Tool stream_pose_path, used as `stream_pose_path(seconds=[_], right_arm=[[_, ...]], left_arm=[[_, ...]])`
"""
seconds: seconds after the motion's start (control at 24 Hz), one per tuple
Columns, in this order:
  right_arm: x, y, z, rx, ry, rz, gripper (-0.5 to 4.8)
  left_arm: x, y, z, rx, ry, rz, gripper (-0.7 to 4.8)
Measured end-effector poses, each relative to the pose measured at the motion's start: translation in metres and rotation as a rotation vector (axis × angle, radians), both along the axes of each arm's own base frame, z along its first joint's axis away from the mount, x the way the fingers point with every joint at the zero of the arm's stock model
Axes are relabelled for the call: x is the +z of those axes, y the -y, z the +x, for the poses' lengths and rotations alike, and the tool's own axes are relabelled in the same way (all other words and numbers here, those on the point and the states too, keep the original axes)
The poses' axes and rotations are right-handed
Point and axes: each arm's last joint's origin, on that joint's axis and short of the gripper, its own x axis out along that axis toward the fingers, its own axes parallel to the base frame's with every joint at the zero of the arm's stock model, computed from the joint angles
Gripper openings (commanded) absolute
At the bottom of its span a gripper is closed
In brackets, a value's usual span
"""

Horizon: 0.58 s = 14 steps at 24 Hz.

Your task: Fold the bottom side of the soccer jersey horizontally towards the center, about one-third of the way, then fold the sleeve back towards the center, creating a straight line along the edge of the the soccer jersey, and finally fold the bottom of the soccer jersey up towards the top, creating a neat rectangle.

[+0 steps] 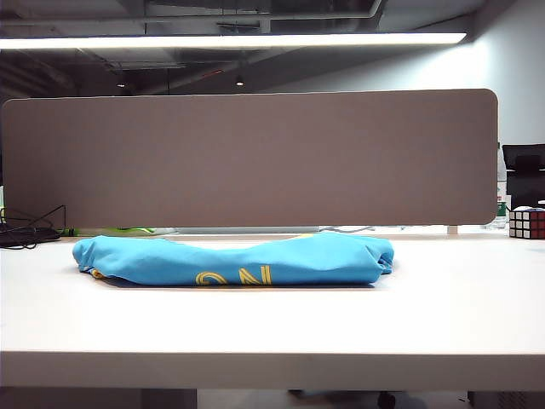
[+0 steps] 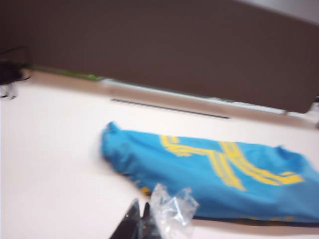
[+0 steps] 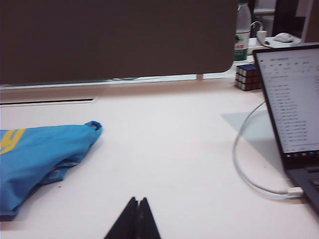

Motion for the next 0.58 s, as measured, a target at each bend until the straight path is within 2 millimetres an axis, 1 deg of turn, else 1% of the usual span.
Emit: stream_pose_path(seconds=[0.29,0.37,0.5,0.58], right_arm=[[0.0026,0.0005,-0.0001,-0.012,0.026,-0.016,-0.02],[0.003,0.001,-0.0001,-0.028,0.03,-0.016,-0.01],[0.0035,0.0013,-0.0002,-0.037,0.035,-0.015,-0.01],[0.0035,0.0013,-0.0002,-0.037,0.035,-0.016,-0.01]], left_arm=[[0.0009,-0.0012,0.0004,0.098,0.023,0.102,-0.06],[0.001,-0.0022,0.0004,0.131,0.022,0.108,-0.05],[0.0015,-0.0022,0.0004,0.133,0.027,0.106,-0.05],[0.0024,-0.0022,0.0003,0.132,0.031,0.063,-0.05]])
